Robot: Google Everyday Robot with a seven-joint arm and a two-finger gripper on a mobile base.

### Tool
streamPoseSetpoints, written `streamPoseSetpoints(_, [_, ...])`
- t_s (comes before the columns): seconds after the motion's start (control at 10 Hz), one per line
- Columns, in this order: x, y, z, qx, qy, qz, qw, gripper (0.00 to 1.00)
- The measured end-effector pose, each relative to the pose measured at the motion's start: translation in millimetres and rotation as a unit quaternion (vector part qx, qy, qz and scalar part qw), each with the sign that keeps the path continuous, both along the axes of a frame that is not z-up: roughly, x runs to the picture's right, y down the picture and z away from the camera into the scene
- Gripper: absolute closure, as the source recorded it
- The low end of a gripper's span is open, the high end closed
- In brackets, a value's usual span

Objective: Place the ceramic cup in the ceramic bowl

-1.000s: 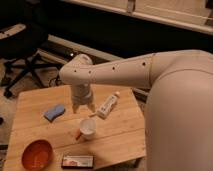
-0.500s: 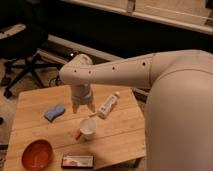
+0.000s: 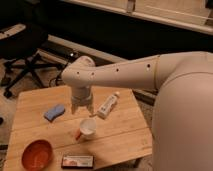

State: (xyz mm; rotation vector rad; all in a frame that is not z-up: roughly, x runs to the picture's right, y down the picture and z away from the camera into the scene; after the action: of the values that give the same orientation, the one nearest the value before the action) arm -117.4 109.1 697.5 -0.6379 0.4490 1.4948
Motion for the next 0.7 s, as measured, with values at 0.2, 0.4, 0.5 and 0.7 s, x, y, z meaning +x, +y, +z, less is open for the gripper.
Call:
streamPoseSetpoints(0.2, [-4,11,-5.2,-0.001,-0.01,0.003,0.9999,0.35])
streamPoseSetpoints(0.4, [-13,28,-10.6,-0.001,-0.021,-0.015,0.9997,0.35])
streamPoseSetpoints(0.5, [-15,34,-10.3,0.0,-0.022,-0.026,0.9994,0.35])
streamPoseSetpoints(0.7, [-21,52,0.4,0.006,-0.018,-0.062,0.9979,0.35])
